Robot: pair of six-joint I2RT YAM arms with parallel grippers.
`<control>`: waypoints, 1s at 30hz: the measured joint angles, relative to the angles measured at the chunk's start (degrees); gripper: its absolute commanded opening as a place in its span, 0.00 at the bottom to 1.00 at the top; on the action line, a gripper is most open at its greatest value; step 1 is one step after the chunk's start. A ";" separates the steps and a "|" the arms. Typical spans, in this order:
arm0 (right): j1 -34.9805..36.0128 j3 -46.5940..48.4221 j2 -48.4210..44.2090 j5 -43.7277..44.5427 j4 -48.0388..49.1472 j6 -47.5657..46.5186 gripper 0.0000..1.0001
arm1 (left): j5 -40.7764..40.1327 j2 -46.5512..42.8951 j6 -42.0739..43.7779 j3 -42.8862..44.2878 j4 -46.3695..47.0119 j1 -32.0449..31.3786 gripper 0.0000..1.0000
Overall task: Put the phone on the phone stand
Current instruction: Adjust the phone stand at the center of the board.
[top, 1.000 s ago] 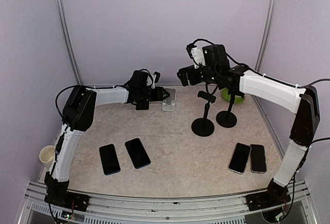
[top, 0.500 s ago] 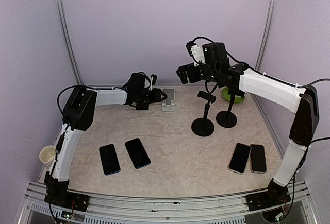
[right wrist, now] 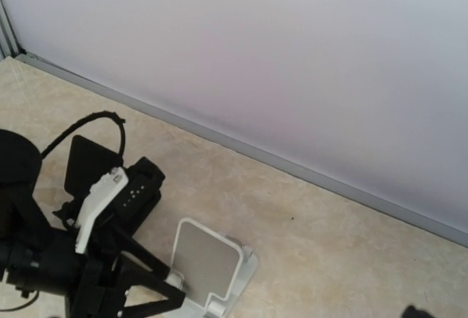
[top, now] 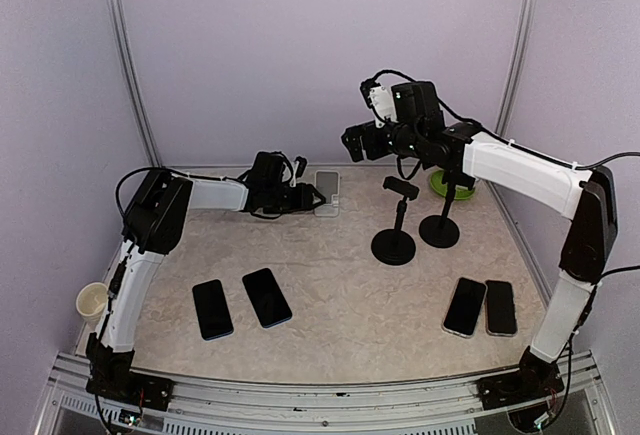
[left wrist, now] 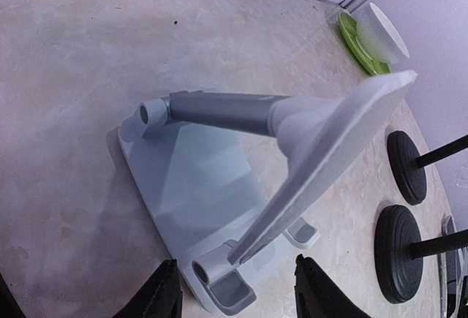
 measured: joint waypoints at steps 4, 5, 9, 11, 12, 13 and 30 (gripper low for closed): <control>0.00 0.00 0.15 -0.04 -0.13 0.00 1.00 | 0.11 -0.31 0.81 -0.63 -0.61 -0.17 0.51; 0.00 0.00 0.17 -0.04 -0.13 0.00 1.00 | 0.04 -0.31 0.98 -0.63 -0.72 -0.22 0.51; 0.00 0.00 0.22 -0.22 -0.11 0.02 1.00 | -0.90 -0.31 1.90 -0.63 -1.25 -0.55 0.51; 0.00 0.00 0.22 -0.22 -0.11 0.02 1.00 | -1.44 -0.28 2.12 -0.61 -1.46 -0.61 0.51; 0.00 0.00 0.22 -0.20 -0.11 0.02 1.00 | -1.77 -0.28 2.21 -0.57 -1.57 -0.70 0.51; 0.00 0.00 0.22 -0.20 -0.11 0.02 1.00 | -2.05 -0.28 2.25 -0.52 -1.55 -0.81 0.51; 0.00 -0.04 0.24 -0.76 -0.09 0.04 1.00 | -2.36 3.37 2.16 4.90 3.26 -1.46 0.51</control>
